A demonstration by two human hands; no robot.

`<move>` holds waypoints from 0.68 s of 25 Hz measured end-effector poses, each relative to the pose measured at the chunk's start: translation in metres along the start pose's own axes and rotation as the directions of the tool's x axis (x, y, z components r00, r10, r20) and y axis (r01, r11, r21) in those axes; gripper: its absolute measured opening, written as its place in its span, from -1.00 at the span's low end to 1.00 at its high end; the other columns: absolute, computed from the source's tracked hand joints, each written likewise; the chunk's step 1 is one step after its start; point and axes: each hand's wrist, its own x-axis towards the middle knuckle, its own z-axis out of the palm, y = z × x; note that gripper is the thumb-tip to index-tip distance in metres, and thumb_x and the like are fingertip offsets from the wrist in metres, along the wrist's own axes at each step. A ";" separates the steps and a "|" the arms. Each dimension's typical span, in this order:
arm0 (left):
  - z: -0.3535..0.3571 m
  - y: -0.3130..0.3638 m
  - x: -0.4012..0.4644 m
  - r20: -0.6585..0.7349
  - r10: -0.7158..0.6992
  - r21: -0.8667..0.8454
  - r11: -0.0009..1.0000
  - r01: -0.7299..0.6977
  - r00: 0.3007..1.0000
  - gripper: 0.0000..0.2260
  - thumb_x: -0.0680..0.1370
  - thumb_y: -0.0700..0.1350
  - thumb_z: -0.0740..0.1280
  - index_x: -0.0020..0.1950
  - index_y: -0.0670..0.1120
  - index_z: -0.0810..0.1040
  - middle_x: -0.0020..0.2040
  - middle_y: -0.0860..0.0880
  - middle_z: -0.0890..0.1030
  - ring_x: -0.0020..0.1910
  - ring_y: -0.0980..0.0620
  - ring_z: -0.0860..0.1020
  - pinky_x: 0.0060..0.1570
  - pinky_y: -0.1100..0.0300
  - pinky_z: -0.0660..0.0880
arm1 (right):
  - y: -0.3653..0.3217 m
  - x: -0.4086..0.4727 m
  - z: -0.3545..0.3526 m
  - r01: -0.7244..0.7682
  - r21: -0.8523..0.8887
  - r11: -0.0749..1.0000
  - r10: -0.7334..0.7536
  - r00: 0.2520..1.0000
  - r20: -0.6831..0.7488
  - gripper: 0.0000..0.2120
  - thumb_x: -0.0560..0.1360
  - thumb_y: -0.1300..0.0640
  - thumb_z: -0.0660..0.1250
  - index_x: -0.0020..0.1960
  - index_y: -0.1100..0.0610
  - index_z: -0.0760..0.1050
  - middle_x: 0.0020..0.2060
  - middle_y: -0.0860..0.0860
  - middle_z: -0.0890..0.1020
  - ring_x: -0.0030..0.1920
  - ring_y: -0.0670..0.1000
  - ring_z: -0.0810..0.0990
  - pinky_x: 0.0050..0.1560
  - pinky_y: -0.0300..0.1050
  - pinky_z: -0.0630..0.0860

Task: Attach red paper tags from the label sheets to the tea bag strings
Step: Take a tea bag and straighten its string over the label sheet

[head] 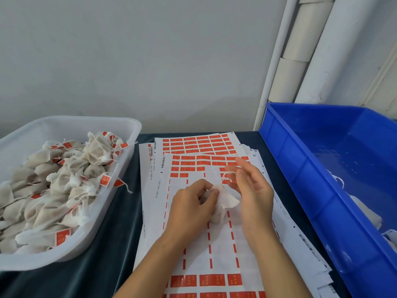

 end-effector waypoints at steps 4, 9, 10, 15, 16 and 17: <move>0.000 0.001 0.000 -0.005 -0.012 0.000 1.000 0.012 1.000 -0.90 0.65 0.05 0.35 -0.02 0.11 0.63 -0.27 0.15 0.63 -0.22 0.14 0.63 -0.26 0.39 0.49 | 0.005 -0.001 -0.002 -0.034 -0.171 0.985 0.062 0.984 0.165 -0.71 0.53 -0.06 0.34 0.24 -0.19 0.59 0.10 -0.31 0.65 0.18 -0.26 0.59 0.09 -0.25 0.55; -0.001 0.000 0.001 -0.004 0.040 -0.006 0.999 -0.040 0.999 -0.87 0.67 0.01 0.33 -0.03 0.10 0.64 -0.29 0.11 0.65 -0.26 0.04 0.63 -0.24 0.21 0.59 | 0.013 -0.006 0.003 -0.002 -0.376 0.926 0.081 0.978 0.195 -0.93 0.57 -0.08 0.44 0.03 -0.16 0.66 -0.06 -0.28 0.70 0.04 -0.28 0.64 -0.13 -0.38 0.60; -0.001 0.000 0.001 -0.002 0.041 -0.016 0.999 -0.041 0.999 -0.86 0.67 0.03 0.33 -0.05 0.10 0.64 -0.30 0.10 0.64 -0.28 0.04 0.62 -0.26 0.19 0.58 | 0.013 -0.005 0.002 0.017 -0.377 0.926 0.057 0.981 0.184 -0.95 0.58 -0.05 0.44 0.00 -0.14 0.68 -0.09 -0.27 0.71 0.02 -0.26 0.66 -0.13 -0.39 0.59; 0.000 -0.001 0.001 -0.001 0.047 -0.010 0.999 -0.047 0.999 -0.85 0.66 0.07 0.34 -0.10 0.14 0.60 -0.33 0.13 0.61 -0.30 0.08 0.59 -0.29 0.28 0.54 | 0.010 -0.002 0.000 0.030 -0.350 0.936 0.004 0.995 0.096 -0.97 0.54 -0.08 0.49 -0.04 -0.15 0.70 -0.11 -0.34 0.70 0.01 -0.31 0.64 -0.17 -0.50 0.53; 0.000 -0.001 0.001 0.000 0.046 -0.003 0.999 -0.046 0.999 -0.85 0.66 0.05 0.34 -0.11 0.14 0.59 -0.32 0.13 0.61 -0.29 0.09 0.59 -0.27 0.29 0.54 | 0.010 -0.002 0.000 0.016 -0.327 0.945 0.008 0.997 0.072 -0.97 0.53 -0.09 0.49 -0.05 -0.16 0.69 -0.10 -0.35 0.70 0.01 -0.31 0.64 -0.18 -0.50 0.53; 0.000 -0.001 0.001 0.002 0.047 0.003 0.999 -0.047 0.999 -0.85 0.66 0.04 0.35 -0.11 0.14 0.59 -0.32 0.13 0.61 -0.28 0.09 0.60 -0.27 0.30 0.53 | 0.009 -0.001 0.000 0.002 -0.294 0.956 0.014 0.999 0.053 -0.98 0.52 -0.08 0.50 -0.07 -0.17 0.69 -0.10 -0.33 0.71 0.01 -0.30 0.65 -0.17 -0.49 0.54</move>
